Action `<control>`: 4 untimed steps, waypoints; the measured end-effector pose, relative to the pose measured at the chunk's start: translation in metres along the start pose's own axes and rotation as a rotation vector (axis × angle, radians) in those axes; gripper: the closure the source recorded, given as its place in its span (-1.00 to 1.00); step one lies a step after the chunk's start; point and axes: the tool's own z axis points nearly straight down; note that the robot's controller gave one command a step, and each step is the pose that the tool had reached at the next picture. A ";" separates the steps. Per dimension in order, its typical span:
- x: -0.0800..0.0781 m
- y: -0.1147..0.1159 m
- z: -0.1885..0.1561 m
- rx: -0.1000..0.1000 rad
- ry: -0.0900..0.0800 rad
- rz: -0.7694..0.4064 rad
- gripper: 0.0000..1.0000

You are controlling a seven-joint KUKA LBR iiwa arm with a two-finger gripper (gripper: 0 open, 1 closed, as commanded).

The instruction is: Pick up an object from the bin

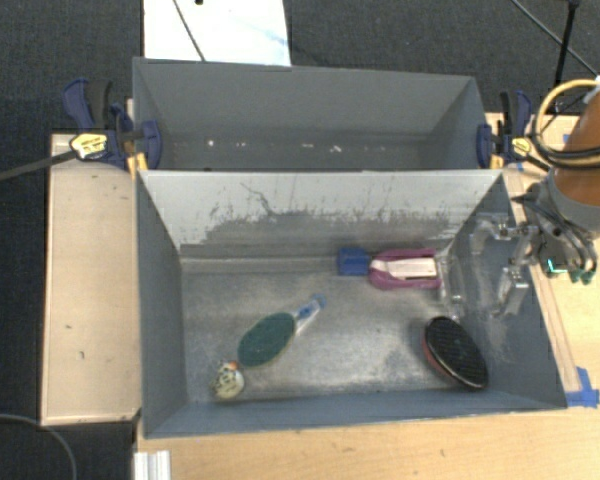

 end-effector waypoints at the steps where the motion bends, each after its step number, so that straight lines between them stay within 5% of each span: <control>1: 0.051 0.016 0.121 -0.002 0.005 -0.003 -1.00; 2: 0.065 0.034 0.136 0.005 -0.023 -0.319 -1.00; 3: 0.070 0.033 0.139 0.003 -0.011 -0.323 1.00; 4: 0.042 0.038 -0.023 0.005 -0.015 -0.339 1.00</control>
Offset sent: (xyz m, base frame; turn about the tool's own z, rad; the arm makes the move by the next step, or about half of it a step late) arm -0.0488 0.0155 -0.1170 -0.0012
